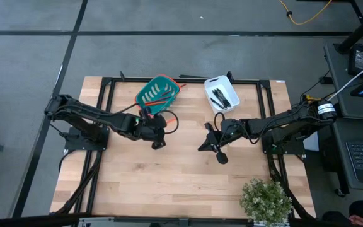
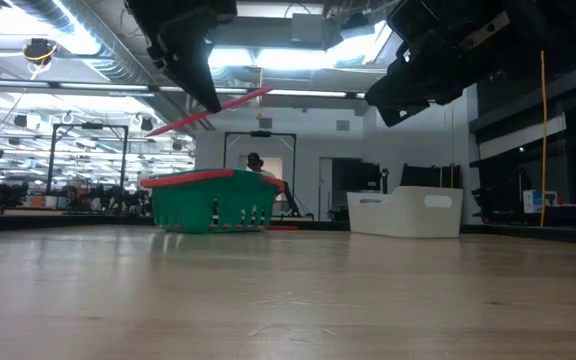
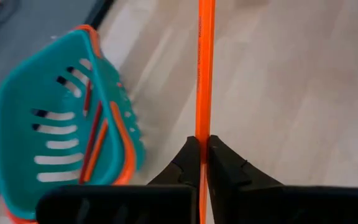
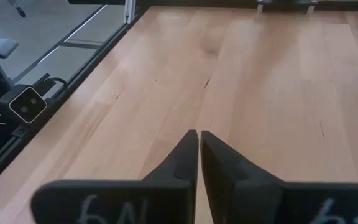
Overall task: Sort pens & pencils
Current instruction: Put the orange pencil into the blue bin
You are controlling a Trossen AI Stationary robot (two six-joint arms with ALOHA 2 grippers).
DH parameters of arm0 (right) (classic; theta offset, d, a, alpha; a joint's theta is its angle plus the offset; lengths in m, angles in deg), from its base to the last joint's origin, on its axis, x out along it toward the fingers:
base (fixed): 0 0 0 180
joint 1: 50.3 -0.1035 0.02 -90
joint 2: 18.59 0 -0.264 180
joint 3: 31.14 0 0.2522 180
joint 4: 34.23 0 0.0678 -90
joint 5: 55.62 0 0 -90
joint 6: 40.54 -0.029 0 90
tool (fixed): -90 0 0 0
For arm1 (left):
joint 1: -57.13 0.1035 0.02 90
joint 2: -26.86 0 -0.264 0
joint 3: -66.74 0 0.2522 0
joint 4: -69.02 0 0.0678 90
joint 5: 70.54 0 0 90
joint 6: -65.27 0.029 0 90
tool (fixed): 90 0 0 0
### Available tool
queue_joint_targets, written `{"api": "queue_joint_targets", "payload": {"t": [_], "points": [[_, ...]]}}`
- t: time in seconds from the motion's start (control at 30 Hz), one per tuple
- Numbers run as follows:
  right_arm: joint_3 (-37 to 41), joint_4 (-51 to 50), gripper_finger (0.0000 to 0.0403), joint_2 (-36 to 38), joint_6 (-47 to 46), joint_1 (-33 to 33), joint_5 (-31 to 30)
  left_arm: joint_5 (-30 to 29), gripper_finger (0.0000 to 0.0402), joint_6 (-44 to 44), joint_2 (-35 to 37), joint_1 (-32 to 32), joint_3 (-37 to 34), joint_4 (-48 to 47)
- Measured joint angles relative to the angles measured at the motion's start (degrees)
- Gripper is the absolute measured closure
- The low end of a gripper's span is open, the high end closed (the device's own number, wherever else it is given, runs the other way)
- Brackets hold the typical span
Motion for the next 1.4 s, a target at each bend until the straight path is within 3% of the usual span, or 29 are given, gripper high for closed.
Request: {"api": "queue_joint_targets", "payload": {"t": [0.4, 1.0, 1.1, 1.27, 1.4], "points": [[0.0, -0.2, 0.0382, 0.0, 0.0, 0.0, 0.0, -4.4, 0.0401, 1.5, 0.0, 2.2, 0.0, -1.3], [0.0, -0.5, 0.0382, 0.0, 0.0, 0.0, 0.0, -0.4, 0.04, 10.8, 0.0, 19.2, 0.0, -0.6], [0.0, -1.5, 0.0382, 0.0, 0.0, 0.0, 0.0, 3.5, 0.0401, 10.1, 0.0, 20.5, 0.0, -0.6], [0.0, -2.4, 0.0382, 0.0, 0.2, 0.0, 0.0, 14.8, 0.0398, 9.6, -0.8, 19.8, 0.0, 1.2], [0.0, -2.2, 0.0382, 0.0, 0.2, 0.0, 0.0, 18.4, 0.039, 8.7, -1.3, 17.7, 0.0, 3.3]]}}
